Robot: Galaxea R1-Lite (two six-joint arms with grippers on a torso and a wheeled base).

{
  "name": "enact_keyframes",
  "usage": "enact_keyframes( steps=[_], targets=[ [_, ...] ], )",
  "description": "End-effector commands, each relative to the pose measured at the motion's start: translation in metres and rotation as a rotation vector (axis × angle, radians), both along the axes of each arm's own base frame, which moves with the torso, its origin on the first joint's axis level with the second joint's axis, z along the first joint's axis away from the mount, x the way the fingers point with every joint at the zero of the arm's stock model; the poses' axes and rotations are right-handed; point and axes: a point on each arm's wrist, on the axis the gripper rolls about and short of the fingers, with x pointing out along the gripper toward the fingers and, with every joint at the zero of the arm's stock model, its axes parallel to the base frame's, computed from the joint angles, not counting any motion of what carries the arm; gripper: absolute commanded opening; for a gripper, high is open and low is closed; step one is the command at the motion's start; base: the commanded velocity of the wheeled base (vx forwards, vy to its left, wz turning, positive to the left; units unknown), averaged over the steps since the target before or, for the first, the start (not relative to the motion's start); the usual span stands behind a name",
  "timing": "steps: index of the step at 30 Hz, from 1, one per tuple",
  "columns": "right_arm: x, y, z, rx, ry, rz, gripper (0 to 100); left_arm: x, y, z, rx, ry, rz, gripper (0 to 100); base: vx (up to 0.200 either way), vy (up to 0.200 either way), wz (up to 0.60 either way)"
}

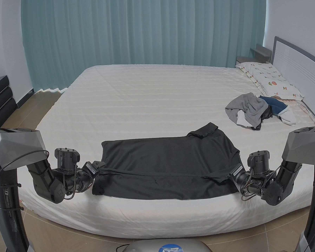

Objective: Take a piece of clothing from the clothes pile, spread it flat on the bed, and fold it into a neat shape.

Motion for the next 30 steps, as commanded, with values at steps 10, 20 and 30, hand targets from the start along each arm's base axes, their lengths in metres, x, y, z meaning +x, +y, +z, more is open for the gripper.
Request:
enact_keyframes(
  steps=[10,20,30],
  targets=[
    [-0.02,0.001,-0.022,-0.082,0.093,0.065,0,0.0,0.0,-0.001,0.002,0.004,0.002,100,0.0,0.0,0.0],
    [-0.023,-0.003,-0.006,-0.074,0.001,0.063,100,0.0,0.0,-0.001,0.002,0.004,0.002,100,0.0,0.0,0.0],
    [-0.017,-0.044,0.006,-0.108,-0.065,-0.041,100,0.0,0.0,-0.001,0.002,0.004,0.002,100,0.0,0.0,0.0]
  ],
)
